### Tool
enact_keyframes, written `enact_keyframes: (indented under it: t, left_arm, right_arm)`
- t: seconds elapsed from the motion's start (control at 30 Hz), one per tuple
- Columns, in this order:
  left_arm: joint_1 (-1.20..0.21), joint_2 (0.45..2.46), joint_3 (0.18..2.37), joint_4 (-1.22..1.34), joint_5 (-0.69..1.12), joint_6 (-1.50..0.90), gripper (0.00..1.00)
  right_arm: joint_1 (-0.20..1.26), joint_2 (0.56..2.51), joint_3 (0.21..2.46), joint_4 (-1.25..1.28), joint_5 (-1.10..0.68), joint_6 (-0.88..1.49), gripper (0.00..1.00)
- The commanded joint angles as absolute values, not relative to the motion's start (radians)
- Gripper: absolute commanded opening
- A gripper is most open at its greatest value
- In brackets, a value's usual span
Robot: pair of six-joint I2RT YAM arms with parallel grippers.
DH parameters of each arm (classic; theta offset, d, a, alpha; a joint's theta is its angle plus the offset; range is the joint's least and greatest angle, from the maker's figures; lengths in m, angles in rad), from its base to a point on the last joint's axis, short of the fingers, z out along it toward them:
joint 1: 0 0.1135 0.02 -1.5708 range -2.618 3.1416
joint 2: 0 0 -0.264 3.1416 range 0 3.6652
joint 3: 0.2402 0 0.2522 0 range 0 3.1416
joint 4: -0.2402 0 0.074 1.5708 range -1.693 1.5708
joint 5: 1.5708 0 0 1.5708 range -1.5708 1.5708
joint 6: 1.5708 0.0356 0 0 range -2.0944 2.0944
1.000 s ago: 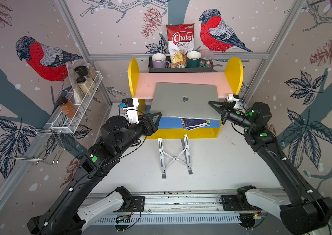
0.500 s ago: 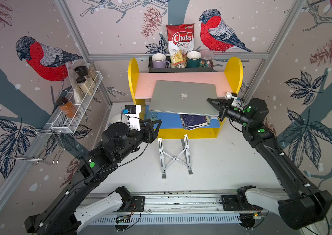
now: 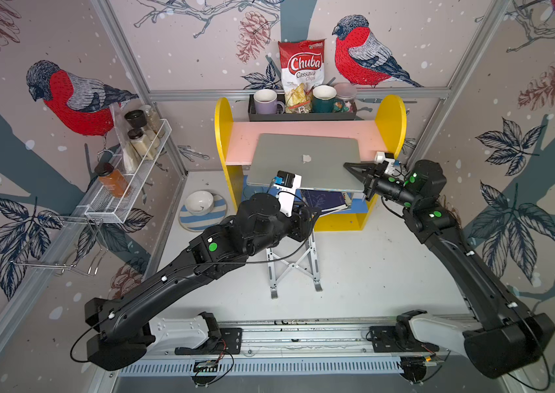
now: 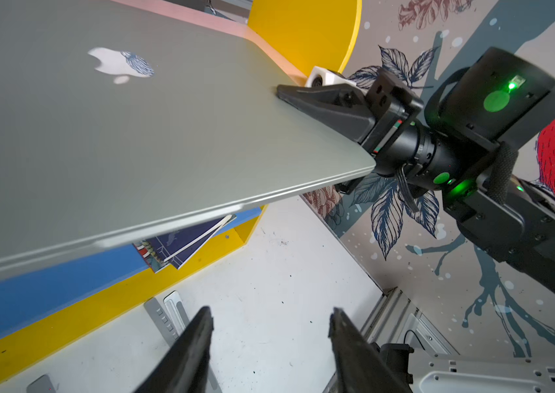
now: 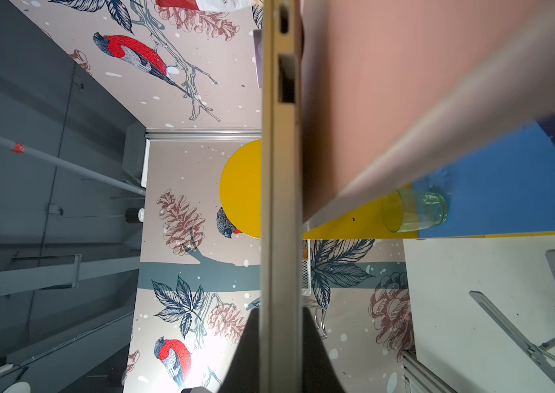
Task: Close the laptop lid and set it aside
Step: Place the laptop on the shelf.
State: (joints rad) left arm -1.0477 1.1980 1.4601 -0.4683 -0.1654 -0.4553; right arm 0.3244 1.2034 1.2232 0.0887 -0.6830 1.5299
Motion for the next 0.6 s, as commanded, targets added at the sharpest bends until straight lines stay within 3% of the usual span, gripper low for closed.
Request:
enact_keyframes:
  t: [0.0,0.57]
  left_arm:
    - [-1.070,1.228,1.476,-0.416,-0.184,-0.437,0.55]
    - [-1.105,1.384,1.601,-0.413,-0.320,-0.430,0.55]
  right_arm:
    - [0.328,1.202,1.235,0.126,-0.669,1.506,0.00]
    - [0.378,1.210,1.278,-0.010,-0.580,1.368,0.00]
